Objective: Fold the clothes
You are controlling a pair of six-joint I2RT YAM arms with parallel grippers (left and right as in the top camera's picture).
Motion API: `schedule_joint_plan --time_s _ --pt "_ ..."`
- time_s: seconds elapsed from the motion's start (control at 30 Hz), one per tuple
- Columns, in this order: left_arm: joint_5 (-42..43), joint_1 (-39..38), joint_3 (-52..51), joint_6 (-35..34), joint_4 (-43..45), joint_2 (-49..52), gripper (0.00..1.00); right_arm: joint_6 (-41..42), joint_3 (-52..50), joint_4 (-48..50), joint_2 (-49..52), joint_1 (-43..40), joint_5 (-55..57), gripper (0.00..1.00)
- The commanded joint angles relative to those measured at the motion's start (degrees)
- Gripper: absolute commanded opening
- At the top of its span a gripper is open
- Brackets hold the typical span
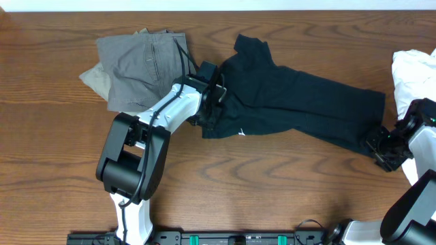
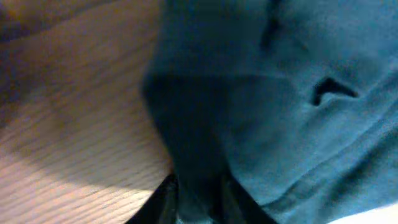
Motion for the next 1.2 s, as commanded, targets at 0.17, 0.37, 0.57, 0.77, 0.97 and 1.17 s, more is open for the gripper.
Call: schedule_joint_plan --time_s 0.17,0.37,0.57,0.77,0.97,1.17 --pt "2.91 0.09 -0.57 0.92 -0.24 0.33 0.08 2.56 -8.57 13.16 0.31 0.57 3.28 0.42" --pt "2.64 0.09 -0.57 0.9 -0.76 0.33 0.06 3.1 -10.36 16.46 0.22 0.35 2.97 0.09" --pt "-1.29 0.79 -0.55 0.9 -5.33 0.31 0.06 2.82 -4.39 7.8 -2.38 -3.56 3.48 0.01" --pt "-2.05 3.02 -0.55 0.87 -9.31 0.31 0.06 1.73 1.77 0.92 -6.91 -6.14 3.93 0.01" --pt "-2.05 5.11 -0.52 0.85 -10.08 0.28 0.06 1.53 1.95 -0.61 -8.85 -6.05 6.51 0.01" --pt "-2.03 6.03 -0.52 0.9 -11.85 -1.27 0.06 1.57 1.62 -3.91 -8.74 -5.9 9.46 0.02"
